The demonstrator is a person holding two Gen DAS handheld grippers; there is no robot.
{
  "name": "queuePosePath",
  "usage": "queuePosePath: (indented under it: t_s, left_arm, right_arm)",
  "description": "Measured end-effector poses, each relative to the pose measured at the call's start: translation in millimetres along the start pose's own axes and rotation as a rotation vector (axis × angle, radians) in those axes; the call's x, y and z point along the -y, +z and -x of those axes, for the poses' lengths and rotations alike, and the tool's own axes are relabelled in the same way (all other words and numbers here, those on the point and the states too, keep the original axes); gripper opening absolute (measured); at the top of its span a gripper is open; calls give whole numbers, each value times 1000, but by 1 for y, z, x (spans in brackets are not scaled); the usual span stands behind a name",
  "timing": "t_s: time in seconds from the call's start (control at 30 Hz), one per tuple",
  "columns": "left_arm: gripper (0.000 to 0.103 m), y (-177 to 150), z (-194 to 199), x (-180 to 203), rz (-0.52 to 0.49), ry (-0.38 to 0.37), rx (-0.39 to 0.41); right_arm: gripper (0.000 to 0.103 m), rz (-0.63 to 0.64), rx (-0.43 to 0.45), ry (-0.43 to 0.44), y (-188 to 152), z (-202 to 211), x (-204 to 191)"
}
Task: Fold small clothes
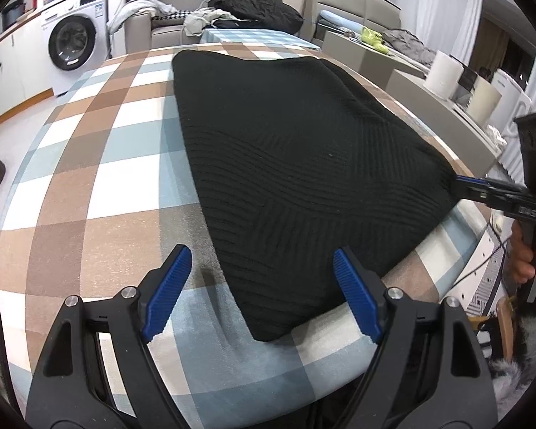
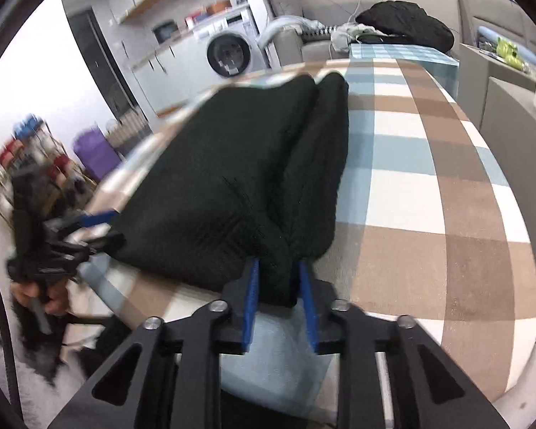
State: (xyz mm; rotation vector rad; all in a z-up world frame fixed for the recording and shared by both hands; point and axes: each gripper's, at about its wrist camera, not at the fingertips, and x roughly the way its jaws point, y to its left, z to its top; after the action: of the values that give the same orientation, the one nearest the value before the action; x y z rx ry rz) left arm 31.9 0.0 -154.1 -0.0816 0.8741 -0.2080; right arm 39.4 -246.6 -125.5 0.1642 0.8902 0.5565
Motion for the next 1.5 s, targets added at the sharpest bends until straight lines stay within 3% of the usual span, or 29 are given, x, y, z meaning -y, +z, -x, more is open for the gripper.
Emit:
queuePosePath:
  t_s: [0.03,0.07,0.13,0.27,0.3,0.37,0.43,0.57,1.03,1.27,1.5]
  left_arm:
    - [80,0,0,-3,15,0,-1]
    - [80,1,-2,-6,31,2,-4]
    - [80,1,-3,-9,51,4,-11]
    - [78,1,-7,-12,66,-14,-15]
    - [75,2,-8,-13,67,-22,-12]
    - [49,2,-8,-13,66,-31,-6]
    - [34,5,-10,-13,63,-39,-7]
    - [25,12,-14,-16,67,-25,-7]
    - [23,66,-46,-46,78,120,17]
    - [23,79,-56,-57,90,121,23]
    - [23,78,-56,-59,93,123,34]
  right_arm:
    - [48,-15,14,9,0,4,2]
    - [54,-38,35,20,1,7,5]
    - [55,-74,67,33,5,10,8]
    - [57,-108,48,27,8,-9,4]
    - [57,-110,42,18,9,-16,2]
    - [56,-100,38,6,9,-26,-2]
    - [44,-81,52,-18,6,-26,-10]
    - [35,-65,58,-36,4,-29,-14]
    - [34,-5,41,-117,45,-74,-34]
    - [35,-27,39,-130,65,-91,-29]
    - [36,-26,44,-128,64,-89,-30]
